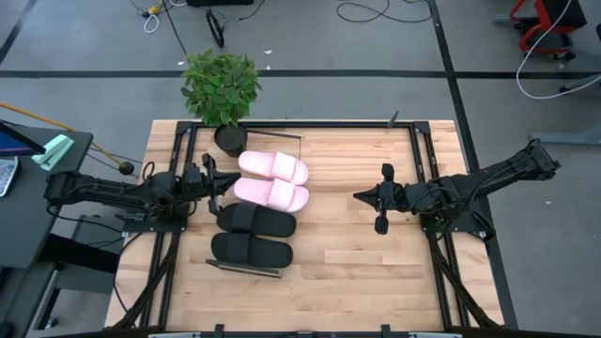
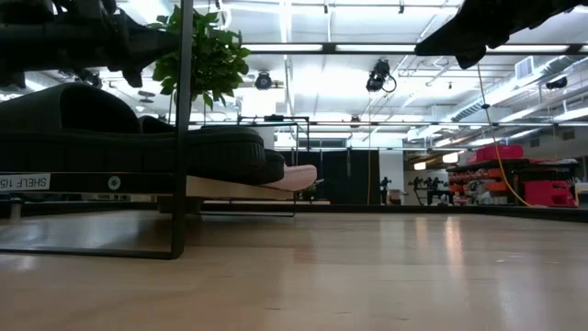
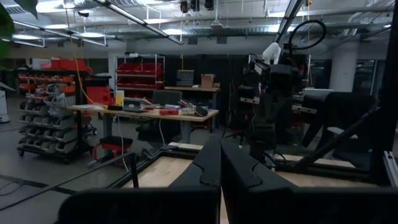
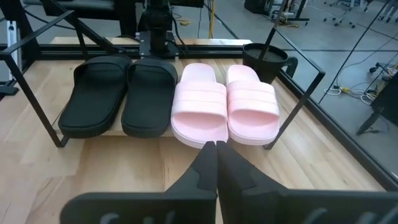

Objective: Pick and place slides into the shelf
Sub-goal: Return to Home Position

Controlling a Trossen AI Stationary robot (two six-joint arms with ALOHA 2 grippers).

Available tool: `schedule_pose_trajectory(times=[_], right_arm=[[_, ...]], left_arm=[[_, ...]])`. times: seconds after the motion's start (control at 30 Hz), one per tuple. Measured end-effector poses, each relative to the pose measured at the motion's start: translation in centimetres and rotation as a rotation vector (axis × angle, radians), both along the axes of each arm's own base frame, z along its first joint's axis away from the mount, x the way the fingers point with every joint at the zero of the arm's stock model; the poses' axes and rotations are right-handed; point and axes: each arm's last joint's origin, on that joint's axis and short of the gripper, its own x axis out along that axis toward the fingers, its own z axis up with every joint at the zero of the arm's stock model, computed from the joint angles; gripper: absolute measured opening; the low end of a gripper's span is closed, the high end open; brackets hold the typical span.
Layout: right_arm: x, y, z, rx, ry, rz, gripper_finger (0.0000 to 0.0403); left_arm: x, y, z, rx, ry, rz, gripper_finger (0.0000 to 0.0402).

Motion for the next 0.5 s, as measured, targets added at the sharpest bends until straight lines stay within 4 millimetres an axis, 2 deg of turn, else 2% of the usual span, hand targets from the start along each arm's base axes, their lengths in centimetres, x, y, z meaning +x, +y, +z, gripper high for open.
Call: schedule_pose_trajectory(times=[0.5], right_arm=[[0.0, 0.0, 0.0, 0.002, 0.001, 0.005, 0.0]], left_arm=[[-1.7, 0.1, 0.7, 0.007, -0.042, 0.033, 0.0001]])
